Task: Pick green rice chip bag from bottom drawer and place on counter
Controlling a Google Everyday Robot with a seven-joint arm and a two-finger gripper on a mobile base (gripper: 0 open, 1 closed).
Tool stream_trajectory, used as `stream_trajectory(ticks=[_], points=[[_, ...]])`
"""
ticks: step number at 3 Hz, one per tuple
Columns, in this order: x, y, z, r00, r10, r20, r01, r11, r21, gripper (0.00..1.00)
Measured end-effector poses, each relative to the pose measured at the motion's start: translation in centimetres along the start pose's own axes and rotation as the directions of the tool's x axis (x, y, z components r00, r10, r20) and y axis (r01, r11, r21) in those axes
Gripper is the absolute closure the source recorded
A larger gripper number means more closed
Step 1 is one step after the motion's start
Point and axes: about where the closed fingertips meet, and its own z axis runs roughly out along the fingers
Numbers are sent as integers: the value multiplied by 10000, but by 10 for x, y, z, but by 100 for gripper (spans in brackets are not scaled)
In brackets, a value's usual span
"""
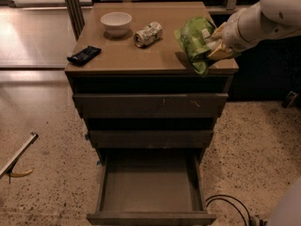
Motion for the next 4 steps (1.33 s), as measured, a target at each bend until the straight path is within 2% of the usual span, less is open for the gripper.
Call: stream_trajectory(ticks=[1, 2, 3, 4], points=[[-16, -10, 38, 9942, 728, 786, -668, 9949, -760, 100], [-28, -16, 66, 9817, 1392, 1301, -1212, 9830, -1376, 82], [-33, -19, 81, 9728, 1752, 1513, -1484, 9736, -1733, 58], [-36, -20, 83, 9727, 1730, 1548, -1455, 9739, -1742, 35]])
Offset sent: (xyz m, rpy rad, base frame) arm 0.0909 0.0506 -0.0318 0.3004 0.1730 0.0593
